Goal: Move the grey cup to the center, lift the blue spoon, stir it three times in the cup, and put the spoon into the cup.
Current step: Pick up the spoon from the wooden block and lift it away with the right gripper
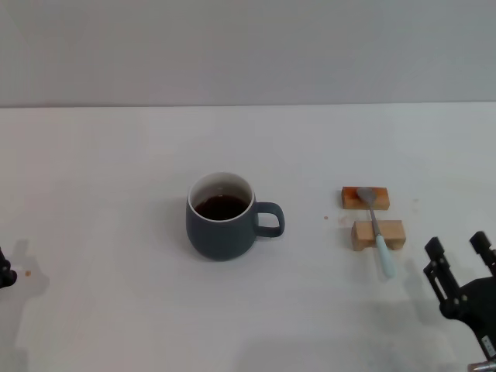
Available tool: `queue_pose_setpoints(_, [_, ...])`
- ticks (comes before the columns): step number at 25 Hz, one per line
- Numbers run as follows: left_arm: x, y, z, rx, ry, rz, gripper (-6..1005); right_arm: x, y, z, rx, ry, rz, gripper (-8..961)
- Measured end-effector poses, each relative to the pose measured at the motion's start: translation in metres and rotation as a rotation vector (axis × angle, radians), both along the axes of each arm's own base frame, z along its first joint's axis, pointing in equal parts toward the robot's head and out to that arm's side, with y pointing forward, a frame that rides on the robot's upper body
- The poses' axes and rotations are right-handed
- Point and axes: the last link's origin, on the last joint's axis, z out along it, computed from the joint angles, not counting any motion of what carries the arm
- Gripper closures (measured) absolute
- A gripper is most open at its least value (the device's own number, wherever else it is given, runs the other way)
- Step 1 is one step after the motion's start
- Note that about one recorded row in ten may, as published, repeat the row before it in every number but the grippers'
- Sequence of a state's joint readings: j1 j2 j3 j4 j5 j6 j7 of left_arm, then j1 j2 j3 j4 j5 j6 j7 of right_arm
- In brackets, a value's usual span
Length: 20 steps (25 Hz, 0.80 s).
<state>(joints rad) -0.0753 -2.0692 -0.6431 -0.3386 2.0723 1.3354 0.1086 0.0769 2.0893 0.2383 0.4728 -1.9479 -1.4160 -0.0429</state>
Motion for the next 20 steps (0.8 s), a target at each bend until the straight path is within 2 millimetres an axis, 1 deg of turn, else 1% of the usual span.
queue_pose_setpoints(4, [-0.001, 0.001, 0.0, -0.007, -0.002, -0.002, 1001, 0.001, -0.001, -0.007, -0.039, -0.001, -0.017, 291])
queue_pose_setpoints(11, [0.001, 0.004, -0.002, -0.014, -0.003, -0.011, 1001, 0.001, -0.002, -0.012, -0.067, -0.002, -0.028, 292])
queue_pose_setpoints(20, [0.0, 0.003, -0.002, -0.018, -0.002, -0.004, 1000, -0.002, 0.011, -0.02, -0.123, -0.018, -0.022, 293])
